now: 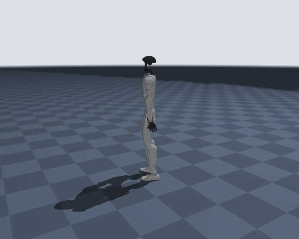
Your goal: In place motions
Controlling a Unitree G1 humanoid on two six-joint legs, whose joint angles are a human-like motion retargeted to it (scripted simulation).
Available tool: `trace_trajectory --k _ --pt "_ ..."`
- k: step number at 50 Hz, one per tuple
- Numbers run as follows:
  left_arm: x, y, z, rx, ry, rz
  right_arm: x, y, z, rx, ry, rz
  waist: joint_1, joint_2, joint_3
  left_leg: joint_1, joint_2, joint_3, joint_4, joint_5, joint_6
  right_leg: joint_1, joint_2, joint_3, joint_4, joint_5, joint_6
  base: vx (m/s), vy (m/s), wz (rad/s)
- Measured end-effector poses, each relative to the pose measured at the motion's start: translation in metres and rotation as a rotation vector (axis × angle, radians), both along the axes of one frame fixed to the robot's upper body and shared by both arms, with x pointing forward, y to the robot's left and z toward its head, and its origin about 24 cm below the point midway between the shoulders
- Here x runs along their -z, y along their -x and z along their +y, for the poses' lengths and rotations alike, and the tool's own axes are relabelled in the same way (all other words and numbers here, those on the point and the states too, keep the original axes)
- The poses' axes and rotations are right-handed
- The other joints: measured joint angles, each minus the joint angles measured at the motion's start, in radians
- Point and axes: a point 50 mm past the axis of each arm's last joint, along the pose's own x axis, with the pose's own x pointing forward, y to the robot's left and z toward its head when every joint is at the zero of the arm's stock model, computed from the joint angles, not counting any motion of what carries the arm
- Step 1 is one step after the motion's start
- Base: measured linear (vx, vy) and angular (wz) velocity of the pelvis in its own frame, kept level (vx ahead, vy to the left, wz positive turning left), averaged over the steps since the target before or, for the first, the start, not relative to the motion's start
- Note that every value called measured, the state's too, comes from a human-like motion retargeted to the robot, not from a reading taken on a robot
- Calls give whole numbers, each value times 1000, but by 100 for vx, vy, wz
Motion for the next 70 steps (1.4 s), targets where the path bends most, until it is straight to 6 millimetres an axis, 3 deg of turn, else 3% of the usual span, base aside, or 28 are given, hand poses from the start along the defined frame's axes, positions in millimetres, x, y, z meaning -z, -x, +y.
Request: trace_trajectory --k 8,12,15,18,20,23,25,27,30,33,40,45,48,51,55,57,60,62,65,70 --pt "-1 11 9 5 -9 23 0 -15 0 -26 -18 -48 -23 -41 15 -53 -13 -2 174 -51 -18 -20 -50 60 31 2 24 0 1 -21" --pt "-3 17 14 26 -28 43 0 -20 -4 -44 -9 -82 39 -78 35 -77 -114 -239 247 -12 61 -49 -81 173 44 29 29 -5 13 -132" --pt "-4 22 13 9 -32 61 -1 -23 -7 -53 20 -101 99 -89 55 -49 -171 -459 233 0 71 -88 -79 296 61 55 35 -9 20 -201" --pt "-4 26 9 -25 -20 77 -2 -29 -11 -63 45 -111 128 -96 71 -28 -169 -447 191 -20 68 -132 -61 417 66 91 43 -8 22 -191" --pt "-5 28 5 -52 1 91 -3 -35 -12 -77 48 -129 79 -87 77 -19 -186 -416 165 -42 133 -149 -61 450 53 133 52 -15 13 -80" --pt "-6 26 -4 -74 43 108 -3 -44 -12 -87 46 -173 -4 -50 93 -11 -149 -353 119 -51 123 -183 -32 469 51 173 19 -24 12 -107" --pt "-5 22 -4 -63 58 97 -3 -49 -10 -85 47 -195 -19 -35 105 -20 -120 -255 107 -58 124 -217 -41 371 79 153 -36 -28 2 -219" --pt "-4 16 2 -13 52 77 -3 -50 -7 -68 40 -196 -34 -19 115 -23 -101 -194 96 -63 132 -225 -75 153 96 92 -65 -24 -7 -225" --pt "-4 15 12 72 20 74 -2 -43 -5 -48 17 -169 -22 -8 129 -1 -79 -69 63 -73 143 -193 -122 -183 91 34 -56 -9 -11 -252" --pt "-5 21 14 97 9 93 -2 -38 -10 -40 20 -153 11 -1 123 26 -64 88 33 -103 143 -189 -129 -362 120 39 -61 4 -10 -304" --pt "-13 54 -6 -28 102 210 -6 -44 -24 -18 80 -140 -39 39 81 65 -34 493 4 -203 89 -230 -89 -487 236 -19 -53 11 -13 -309" --pt "-16 65 -11 -9 104 255 -7 -49 -26 96 90 -150 -77 91 48 76 -31 740 -20 -250 38 -175 -31 -651 229 -101 -43 20 -9 -287" --pt "-16 65 -4 44 95 255 -7 -40 -27 118 109 -120 -107 113 17 78 -46 828 -26 -270 6 -129 -1 -694 192 -109 -13 33 -6 -208" --pt "-15 59 10 99 76 249 -6 -20 -26 130 131 -53 -130 123 -10 91 -52 899 -16 -271 -26 -160 29 -615 170 -116 -49 35 0 -152" --pt "-10 40 22 131 21 181 -7 10 -22 196 149 52 -113 108 -7 123 -38 957 41 -226 -48 -172 52 -445 148 -108 -109 34 -1 -135" --pt "-7 28 25 109 7 114 -7 23 -17 213 134 97 -146 96 -3 150 -37 965 80 -174 -37 -157 54 -388 131 -111 -109 36 -6 -65" --pt "-4 13 22 39 0 59 -7 37 -10 211 106 142 -161 40 -26 155 -39 968 197 -47 21 -139 -1 -324 115 -106 -91 35 1 -96" --pt "-2 5 19 -5 2 23 -7 42 -6 205 92 148 -126 -32 -36 122 -28 923 348 55 100 -135 -59 -254 108 -101 -86 41 1 -162" --pt "0 -5 20 -57 2 -43 -5 38 -3 155 73 145 -62 -126 -21 33 15 793 611 201 208 -127 -126 -163 114 -92 -81 30 0 -188" --pt "1 -17 15 -69 8 -70 -2 -7 -8 9 52 38 -22 -123 20 -162 -14 431 762 243 190 -116 -104 -60 95 -79 -73 14 11 -169"
